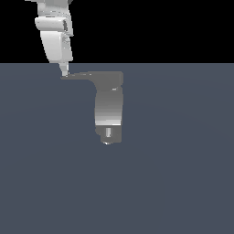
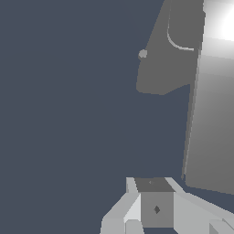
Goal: Turn on the faucet by rotating a designated handle.
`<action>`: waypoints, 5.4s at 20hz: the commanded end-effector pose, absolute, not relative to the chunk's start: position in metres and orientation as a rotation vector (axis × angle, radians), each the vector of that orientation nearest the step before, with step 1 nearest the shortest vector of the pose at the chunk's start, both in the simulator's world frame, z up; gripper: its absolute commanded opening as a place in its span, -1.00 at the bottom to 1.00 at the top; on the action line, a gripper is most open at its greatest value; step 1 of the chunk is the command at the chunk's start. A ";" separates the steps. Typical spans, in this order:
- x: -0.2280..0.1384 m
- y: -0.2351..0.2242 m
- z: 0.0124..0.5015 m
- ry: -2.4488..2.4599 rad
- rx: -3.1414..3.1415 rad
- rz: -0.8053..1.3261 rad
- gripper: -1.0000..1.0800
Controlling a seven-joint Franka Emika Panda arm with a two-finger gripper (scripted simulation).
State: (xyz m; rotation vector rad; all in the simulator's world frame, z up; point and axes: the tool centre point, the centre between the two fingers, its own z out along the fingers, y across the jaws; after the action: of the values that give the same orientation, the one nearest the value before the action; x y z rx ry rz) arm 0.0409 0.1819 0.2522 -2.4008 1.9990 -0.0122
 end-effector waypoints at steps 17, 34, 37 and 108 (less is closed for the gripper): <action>0.024 0.155 0.248 2.073 -2.361 0.000 -1.00; -0.028 0.151 0.249 2.073 -2.361 0.000 -1.00; -0.037 0.151 0.249 2.073 -2.361 0.000 -1.00; -0.107 -0.043 0.249 2.050 -2.381 -0.001 -1.00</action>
State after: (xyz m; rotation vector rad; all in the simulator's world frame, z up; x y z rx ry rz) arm -0.1132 -0.0371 0.2489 -2.3869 2.0475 0.0031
